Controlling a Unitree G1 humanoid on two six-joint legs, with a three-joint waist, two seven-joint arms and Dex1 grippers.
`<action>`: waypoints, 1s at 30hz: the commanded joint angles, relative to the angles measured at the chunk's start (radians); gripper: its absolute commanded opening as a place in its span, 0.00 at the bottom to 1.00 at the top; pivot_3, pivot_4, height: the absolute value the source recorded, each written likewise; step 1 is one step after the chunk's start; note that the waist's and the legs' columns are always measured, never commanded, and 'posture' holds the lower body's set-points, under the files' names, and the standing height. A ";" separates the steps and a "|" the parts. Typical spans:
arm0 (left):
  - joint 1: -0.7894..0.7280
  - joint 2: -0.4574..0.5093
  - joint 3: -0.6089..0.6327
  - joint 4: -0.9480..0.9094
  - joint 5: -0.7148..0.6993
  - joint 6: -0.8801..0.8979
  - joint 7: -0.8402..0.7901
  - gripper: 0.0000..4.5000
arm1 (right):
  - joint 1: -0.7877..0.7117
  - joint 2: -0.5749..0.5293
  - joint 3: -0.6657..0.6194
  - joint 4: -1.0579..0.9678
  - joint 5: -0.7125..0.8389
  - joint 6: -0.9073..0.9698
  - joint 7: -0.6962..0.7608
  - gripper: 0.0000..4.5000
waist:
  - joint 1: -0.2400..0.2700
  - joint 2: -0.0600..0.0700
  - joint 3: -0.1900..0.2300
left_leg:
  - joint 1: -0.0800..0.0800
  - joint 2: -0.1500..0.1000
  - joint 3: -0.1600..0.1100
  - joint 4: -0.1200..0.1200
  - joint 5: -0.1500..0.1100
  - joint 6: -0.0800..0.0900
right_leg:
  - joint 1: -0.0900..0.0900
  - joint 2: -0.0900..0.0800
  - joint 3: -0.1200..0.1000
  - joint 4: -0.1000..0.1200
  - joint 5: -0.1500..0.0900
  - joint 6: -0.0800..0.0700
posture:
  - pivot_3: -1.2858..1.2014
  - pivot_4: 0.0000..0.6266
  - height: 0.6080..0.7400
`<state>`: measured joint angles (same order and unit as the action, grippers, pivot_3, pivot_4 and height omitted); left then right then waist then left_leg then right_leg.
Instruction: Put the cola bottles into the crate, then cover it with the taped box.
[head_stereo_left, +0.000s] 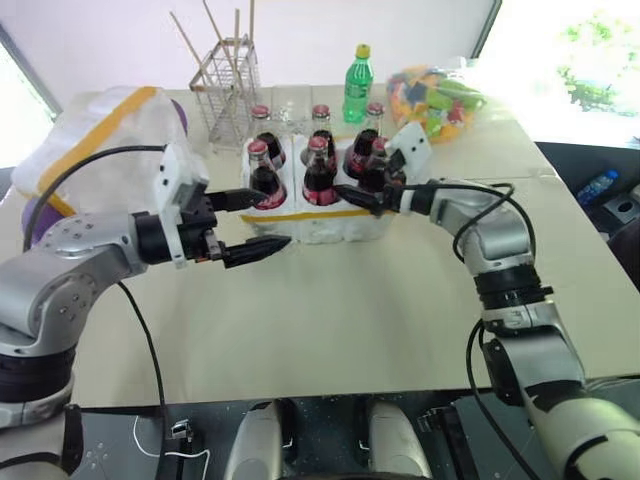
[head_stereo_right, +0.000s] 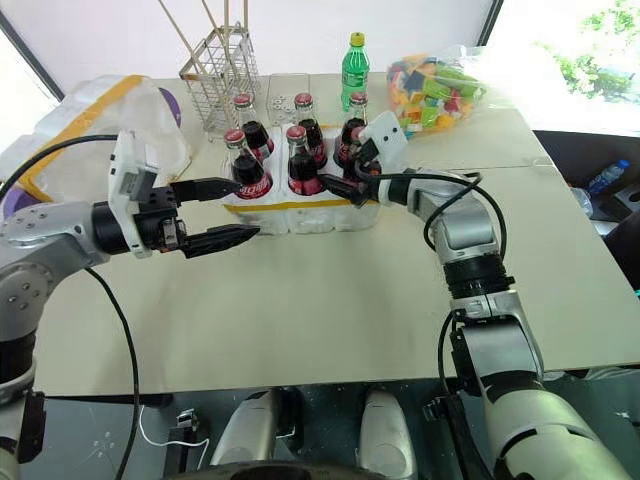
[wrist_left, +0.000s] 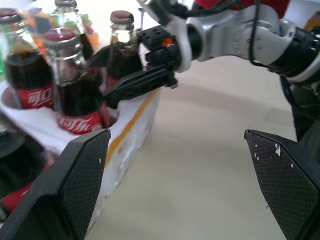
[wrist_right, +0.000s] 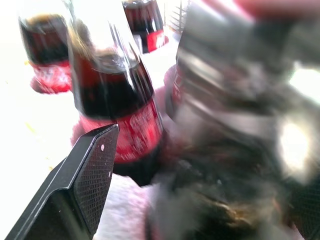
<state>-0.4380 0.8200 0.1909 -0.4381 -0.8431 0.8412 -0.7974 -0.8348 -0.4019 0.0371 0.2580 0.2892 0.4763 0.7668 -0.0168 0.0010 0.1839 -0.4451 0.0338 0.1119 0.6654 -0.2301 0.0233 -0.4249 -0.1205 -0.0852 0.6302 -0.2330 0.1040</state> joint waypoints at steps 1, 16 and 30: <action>0.021 0.032 0.098 -0.043 -0.025 0.009 0.032 1.00 | -0.024 -0.052 -0.116 -0.153 0.088 0.059 -0.011 1.00 | 0.005 0.000 0.000 | 0.000 0.000 0.000 0.000 0.000 0.000 | 0.000 0.000 0.000 0.000 0.000 0.000 | 0.52 0.24 0.97; 0.363 0.302 0.569 -0.123 -0.004 0.109 -0.074 1.00 | 0.048 -0.354 -0.260 -0.399 0.355 0.210 0.244 1.00 | -0.001 0.000 0.000 | 0.001 0.000 0.000 -0.002 -0.003 0.004 | -0.001 0.000 0.000 -0.001 0.000 -0.001 | 0.52 0.24 0.97; 0.951 0.483 0.890 -0.023 0.651 0.091 -0.306 1.00 | 0.083 -0.326 -0.168 -0.400 0.394 0.166 0.359 1.00 | 0.007 -0.001 0.000 | 0.000 0.004 0.000 -0.004 -0.006 0.000 | -0.007 -0.002 -0.002 -0.007 -0.003 -0.012 | 0.52 0.24 0.97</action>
<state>0.5153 1.2743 1.0691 -0.5421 -0.2760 0.9663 -1.1097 -0.7240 -0.7316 -0.1221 -0.1414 0.6812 0.6584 1.1419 -0.0099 0.0005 0.1835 -0.4456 0.0382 0.1128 0.6602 -0.2362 0.0236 -0.4329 -0.1233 -0.0870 0.6225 -0.2361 0.0916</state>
